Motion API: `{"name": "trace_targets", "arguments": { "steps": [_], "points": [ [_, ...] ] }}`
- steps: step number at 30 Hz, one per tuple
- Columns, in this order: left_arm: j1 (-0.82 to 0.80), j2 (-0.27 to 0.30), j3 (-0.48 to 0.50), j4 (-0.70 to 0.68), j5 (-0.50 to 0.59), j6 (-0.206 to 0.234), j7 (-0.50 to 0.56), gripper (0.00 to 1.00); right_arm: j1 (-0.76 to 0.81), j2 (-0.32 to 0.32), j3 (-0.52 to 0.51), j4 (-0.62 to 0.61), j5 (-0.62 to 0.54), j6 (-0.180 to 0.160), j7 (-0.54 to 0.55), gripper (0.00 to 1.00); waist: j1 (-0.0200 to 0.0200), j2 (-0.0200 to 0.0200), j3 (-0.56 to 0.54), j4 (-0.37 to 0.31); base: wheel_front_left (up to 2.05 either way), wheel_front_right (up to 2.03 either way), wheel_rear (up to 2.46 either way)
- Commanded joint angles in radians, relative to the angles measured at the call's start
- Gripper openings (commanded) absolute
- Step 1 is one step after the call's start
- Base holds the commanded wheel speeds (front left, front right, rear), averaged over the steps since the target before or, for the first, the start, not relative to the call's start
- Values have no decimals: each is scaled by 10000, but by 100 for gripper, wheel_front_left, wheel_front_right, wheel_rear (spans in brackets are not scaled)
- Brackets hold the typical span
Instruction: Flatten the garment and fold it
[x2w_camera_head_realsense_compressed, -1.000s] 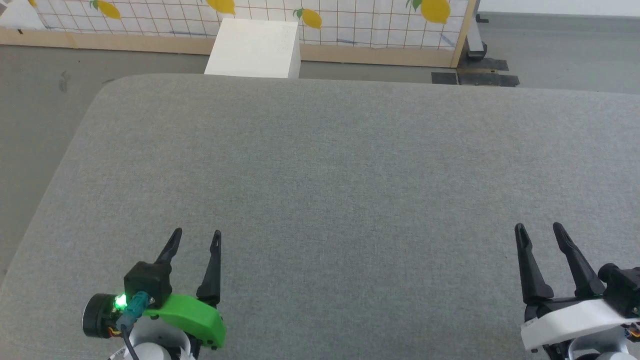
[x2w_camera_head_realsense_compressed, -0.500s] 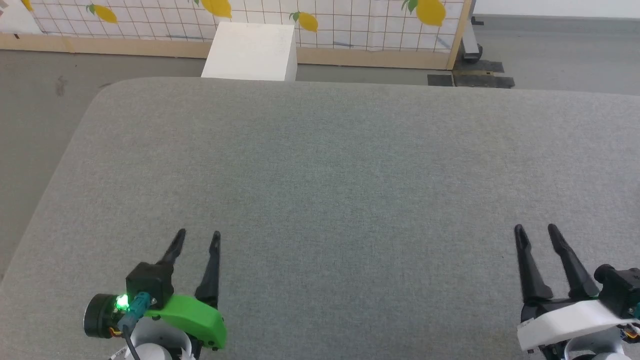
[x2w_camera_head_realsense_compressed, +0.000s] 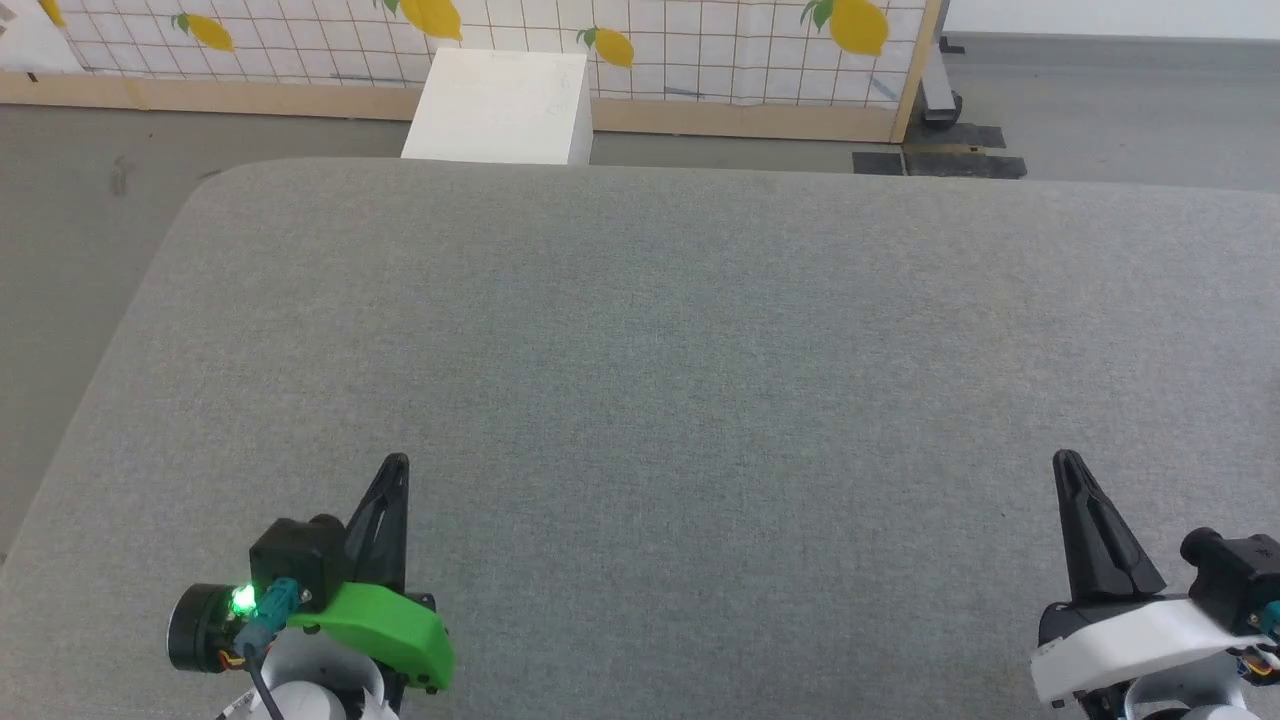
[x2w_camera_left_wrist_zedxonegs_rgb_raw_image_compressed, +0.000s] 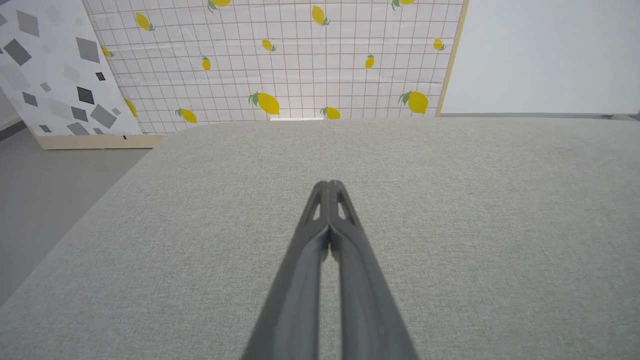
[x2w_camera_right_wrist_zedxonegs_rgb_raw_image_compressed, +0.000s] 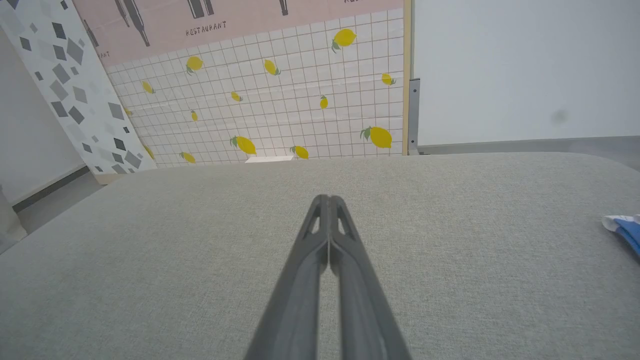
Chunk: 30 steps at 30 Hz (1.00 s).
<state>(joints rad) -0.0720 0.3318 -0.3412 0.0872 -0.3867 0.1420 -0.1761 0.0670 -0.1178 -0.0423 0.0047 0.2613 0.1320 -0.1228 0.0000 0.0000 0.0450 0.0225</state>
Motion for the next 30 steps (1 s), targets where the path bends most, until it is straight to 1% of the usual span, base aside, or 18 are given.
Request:
{"name": "trace_targets", "arguments": {
  "steps": [1, 30],
  "points": [
    [75, -106, 109, -57, 258, -60, 55, 0, -68, 56, 26, -5, -107, -1, 43, 0, 0, 0, -6, -3, 0, 0, 0],
    [239, -794, 948, -264, 1174, -406, 488, 0, -221, 213, 127, -16, -743, -4, 344, 0, 0, 0, -119, -59, 0, 0, 0]
  ]
}}
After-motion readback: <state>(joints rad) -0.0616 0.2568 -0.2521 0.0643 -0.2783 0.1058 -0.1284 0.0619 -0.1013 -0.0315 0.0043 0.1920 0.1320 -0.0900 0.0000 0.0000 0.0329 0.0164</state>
